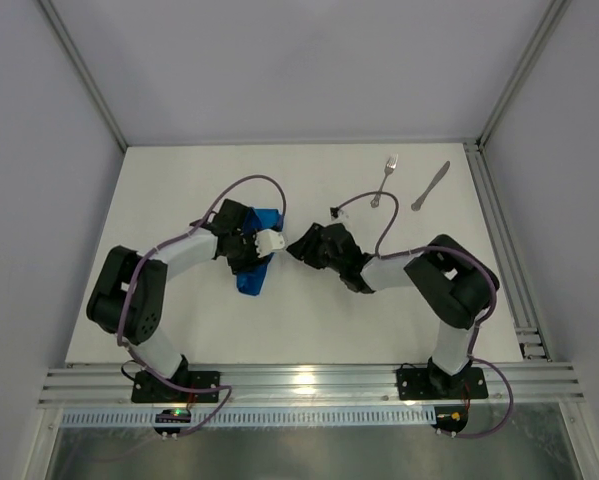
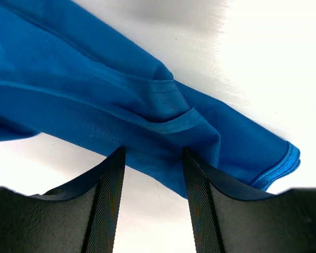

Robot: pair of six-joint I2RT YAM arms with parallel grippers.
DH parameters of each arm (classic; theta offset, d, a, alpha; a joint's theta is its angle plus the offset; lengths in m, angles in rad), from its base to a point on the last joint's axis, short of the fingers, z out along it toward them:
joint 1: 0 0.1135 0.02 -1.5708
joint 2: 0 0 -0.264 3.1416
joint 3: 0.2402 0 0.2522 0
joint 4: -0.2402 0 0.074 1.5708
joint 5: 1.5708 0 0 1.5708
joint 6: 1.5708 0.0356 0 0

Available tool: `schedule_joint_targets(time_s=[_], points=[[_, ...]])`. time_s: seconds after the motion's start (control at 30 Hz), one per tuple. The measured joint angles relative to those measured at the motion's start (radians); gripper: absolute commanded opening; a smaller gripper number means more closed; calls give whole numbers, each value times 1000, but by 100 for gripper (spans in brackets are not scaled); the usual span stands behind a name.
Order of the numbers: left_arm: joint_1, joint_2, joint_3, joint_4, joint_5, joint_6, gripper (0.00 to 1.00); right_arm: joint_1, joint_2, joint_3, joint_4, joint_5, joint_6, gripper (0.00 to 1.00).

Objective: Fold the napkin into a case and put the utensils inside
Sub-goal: Stuff the top corner of the smaller-rectangle-folded napkin into the folded napkin.

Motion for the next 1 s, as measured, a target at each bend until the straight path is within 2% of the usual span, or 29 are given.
schedule_joint_targets(time_s=[0.1,0.17,0.4,0.47,0.67,0.73,0.8,0.83,0.87,0.9,1.0], points=[[-18,-13,-18,15,-22,47,50,-50,7,164,-132,-23,-146,46],[-32,-19,-26,22,-41,74,50,-66,28,334,-204,-53,-257,46],[-87,-31,-41,29,-118,156,50,-87,216,726,-294,-167,-455,51],[-98,-31,-41,29,-136,166,50,-87,290,805,-343,-201,-489,56],[-122,-29,-41,27,-178,182,50,-81,424,869,-465,-241,-545,57],[-128,-28,-41,27,-189,185,50,-80,437,869,-493,-245,-555,48],[-134,-26,-40,26,-199,186,50,-77,439,869,-511,-248,-565,31],[-137,-25,-39,25,-204,185,50,-76,439,869,-510,-249,-570,15],[-138,-24,-37,24,-207,185,50,-75,439,869,-508,-248,-574,9],[-140,-24,-37,23,-209,185,50,-74,439,869,-508,-243,-571,5],[-140,-24,-37,23,-212,185,50,-74,430,834,-486,-211,-565,4]])
